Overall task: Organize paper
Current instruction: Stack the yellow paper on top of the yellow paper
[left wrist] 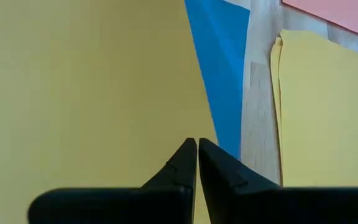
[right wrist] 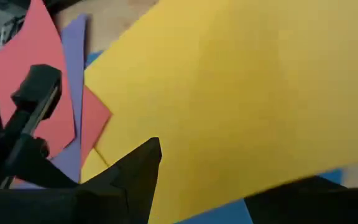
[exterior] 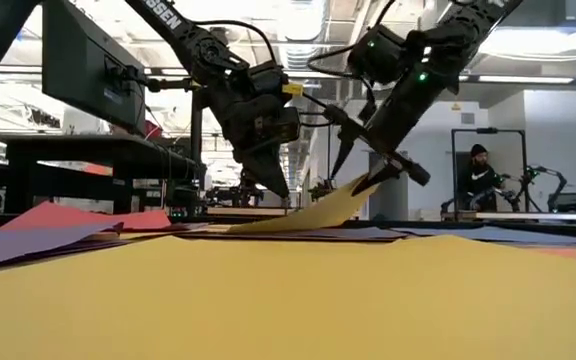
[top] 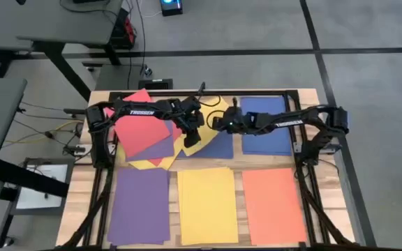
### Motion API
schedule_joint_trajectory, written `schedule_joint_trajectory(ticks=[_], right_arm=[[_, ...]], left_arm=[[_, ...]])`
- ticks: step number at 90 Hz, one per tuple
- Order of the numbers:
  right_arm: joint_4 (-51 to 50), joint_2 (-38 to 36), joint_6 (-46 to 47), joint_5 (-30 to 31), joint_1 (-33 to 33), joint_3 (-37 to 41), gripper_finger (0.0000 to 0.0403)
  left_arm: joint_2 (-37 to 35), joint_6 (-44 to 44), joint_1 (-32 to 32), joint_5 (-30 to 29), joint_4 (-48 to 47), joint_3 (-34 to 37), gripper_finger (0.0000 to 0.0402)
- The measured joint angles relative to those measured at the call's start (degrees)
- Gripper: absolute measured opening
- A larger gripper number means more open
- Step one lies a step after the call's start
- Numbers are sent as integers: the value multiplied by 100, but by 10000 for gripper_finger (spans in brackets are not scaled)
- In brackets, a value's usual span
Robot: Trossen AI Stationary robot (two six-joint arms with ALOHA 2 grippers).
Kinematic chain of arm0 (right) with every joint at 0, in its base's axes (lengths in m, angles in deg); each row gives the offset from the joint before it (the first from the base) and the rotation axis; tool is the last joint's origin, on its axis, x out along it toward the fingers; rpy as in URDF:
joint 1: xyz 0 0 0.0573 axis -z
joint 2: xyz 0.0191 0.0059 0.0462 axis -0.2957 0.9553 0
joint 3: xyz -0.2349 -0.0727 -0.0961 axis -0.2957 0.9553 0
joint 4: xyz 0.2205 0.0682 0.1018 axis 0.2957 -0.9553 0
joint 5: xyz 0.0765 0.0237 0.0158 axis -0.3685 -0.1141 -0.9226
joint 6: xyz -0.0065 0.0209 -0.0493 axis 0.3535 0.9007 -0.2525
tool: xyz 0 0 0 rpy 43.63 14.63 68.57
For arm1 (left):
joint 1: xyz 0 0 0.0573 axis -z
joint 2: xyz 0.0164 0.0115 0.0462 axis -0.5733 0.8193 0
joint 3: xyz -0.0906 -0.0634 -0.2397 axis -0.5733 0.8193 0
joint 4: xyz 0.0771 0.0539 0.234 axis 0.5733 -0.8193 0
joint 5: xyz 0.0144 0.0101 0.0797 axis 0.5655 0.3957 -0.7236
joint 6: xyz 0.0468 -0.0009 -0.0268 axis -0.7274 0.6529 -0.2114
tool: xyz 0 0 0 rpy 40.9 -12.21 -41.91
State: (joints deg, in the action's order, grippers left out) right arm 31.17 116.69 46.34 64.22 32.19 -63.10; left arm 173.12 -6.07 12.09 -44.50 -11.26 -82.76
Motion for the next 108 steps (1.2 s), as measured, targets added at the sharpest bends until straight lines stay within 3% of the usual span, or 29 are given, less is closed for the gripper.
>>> schedule_joint_trajectory(ticks=[15,34,49,66,77,90,108], right_arm=[[468,550,257,-4,14,1,150],[520,798,106,-13,47,4,13],[401,419,-430,76,56,4,1],[-471,-605,-1298,98,48,4,0],[-770,-1489,-2073,-600,50,4,0],[-1313,-2442,-2340,-1380,45,2,0],[-1476,-3250,-2381,-2523,-101,0,0]], left_arm=[[0,-6,0,7,-3,0,0],[-32,-33,0,-6,-240,-55,0],[-282,-449,-5,-8,-971,-493,0],[-638,-1115,-88,-334,-2267,-1443,0],[-855,-1572,-182,-745,-3045,-2078,0],[-1163,-1643,-321,-895,-3731,-2735,0],[-1685,-967,-419,-1054,-4244,-3460,0]])
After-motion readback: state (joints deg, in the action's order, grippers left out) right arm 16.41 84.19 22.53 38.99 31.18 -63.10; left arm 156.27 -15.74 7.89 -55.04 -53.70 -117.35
